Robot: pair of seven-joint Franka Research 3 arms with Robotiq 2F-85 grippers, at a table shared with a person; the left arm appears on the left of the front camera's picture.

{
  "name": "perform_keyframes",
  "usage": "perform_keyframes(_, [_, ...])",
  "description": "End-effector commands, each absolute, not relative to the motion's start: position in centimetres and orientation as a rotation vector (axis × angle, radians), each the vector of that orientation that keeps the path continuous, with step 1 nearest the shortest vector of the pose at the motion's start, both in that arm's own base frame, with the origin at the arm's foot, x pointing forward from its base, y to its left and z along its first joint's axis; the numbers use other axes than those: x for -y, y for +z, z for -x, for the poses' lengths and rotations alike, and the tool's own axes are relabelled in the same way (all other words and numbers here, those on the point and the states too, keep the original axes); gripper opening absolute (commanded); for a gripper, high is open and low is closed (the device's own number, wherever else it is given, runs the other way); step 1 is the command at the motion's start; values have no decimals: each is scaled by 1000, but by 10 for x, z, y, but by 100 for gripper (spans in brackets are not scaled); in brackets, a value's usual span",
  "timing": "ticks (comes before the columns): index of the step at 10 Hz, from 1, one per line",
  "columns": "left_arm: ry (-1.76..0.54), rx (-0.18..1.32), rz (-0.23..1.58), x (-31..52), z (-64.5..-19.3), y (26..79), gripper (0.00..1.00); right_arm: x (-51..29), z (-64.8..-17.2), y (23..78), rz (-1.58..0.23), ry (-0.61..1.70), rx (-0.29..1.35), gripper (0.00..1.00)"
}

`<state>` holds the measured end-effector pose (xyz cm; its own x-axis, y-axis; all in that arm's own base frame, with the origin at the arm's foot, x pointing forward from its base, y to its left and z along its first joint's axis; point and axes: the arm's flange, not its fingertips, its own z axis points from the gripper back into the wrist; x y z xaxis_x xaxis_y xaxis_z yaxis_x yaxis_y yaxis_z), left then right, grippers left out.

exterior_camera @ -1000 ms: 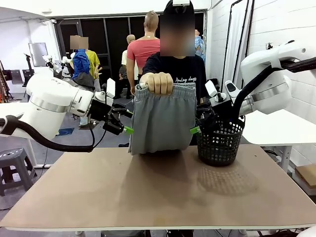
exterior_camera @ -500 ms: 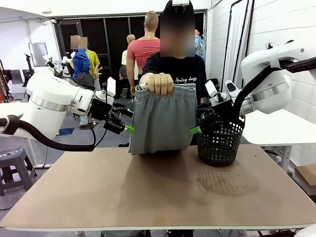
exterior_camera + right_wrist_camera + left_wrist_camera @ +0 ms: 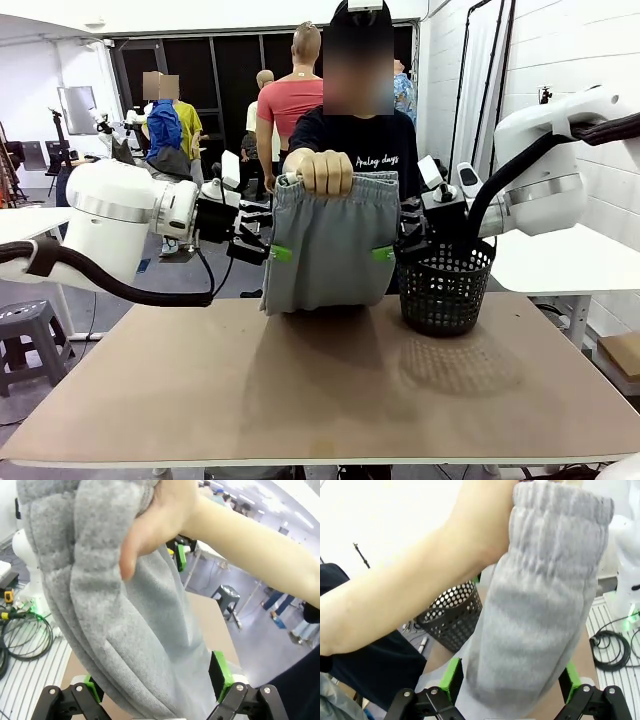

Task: Fold the training pants.
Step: Grab both ends of the Training pants handed by a person.

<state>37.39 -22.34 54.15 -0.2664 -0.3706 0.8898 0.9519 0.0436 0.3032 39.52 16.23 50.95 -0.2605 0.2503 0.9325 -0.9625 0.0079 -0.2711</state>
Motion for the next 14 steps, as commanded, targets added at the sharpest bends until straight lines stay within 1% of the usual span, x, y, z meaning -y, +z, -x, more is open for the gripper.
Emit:
perform_keyframes(1, [-1505,1228,758,234,-377,534,100,-165,-392,495,-920,1469,1270,100])
perform_keyframes(3, [-1511,1252,818,241,-371,536,100,-170,-392,494,-967,1484,1280,100])
perform_keyframes(6, [-1496,1280,852,245,-365,540,100,-173,-386,500,-1039,1480,1314,100])
perform_keyframes(9, [-1433,1302,917,249,-362,541,100,-175,-382,507,-1080,1465,1337,100])
perform_keyframes(12, [-1404,1303,950,255,-360,542,100,-180,-380,517,-1139,1452,1353,100])
perform_keyframes(14, [-1429,1300,971,262,-360,544,100,-186,-378,521,-1168,1462,1359,100])
